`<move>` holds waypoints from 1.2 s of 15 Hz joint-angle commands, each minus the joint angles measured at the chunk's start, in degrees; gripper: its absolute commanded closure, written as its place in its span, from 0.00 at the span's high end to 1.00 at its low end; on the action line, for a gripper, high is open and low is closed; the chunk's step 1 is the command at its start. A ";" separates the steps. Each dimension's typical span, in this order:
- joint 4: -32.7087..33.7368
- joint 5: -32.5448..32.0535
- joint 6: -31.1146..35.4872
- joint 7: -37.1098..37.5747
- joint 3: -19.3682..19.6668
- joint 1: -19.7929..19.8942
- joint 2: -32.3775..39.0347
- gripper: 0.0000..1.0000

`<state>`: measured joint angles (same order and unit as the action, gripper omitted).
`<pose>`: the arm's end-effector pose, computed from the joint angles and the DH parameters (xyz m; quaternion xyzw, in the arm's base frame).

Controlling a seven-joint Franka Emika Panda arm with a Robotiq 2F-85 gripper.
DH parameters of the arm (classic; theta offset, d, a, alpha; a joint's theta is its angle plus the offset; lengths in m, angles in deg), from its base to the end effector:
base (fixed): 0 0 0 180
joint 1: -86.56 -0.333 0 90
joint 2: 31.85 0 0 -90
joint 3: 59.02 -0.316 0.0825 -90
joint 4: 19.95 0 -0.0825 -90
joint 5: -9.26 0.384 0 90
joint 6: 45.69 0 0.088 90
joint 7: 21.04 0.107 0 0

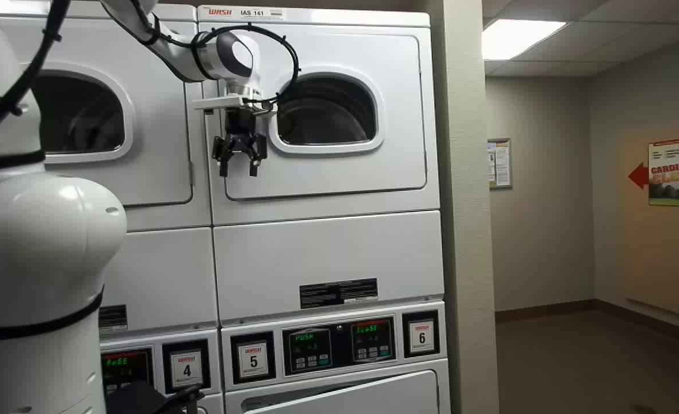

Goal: Press the button near the number 5 on the machine

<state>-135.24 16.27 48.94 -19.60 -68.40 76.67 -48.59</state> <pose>0.4291 0.1713 0.5693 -0.9883 -0.1435 0.0418 0.0304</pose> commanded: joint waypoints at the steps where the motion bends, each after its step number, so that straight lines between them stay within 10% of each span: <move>1: 0.15 0.03 -0.13 -0.01 -0.18 0.19 0.06 1.00; 10: 0.79 -2.16 -1.54 -3.08 1.32 1.28 0.41 1.00; 18: -1.65 -10.55 2.32 -18.95 12.03 8.26 3.40 1.00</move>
<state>-135.93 7.66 48.84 -32.95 -59.30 82.58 -47.72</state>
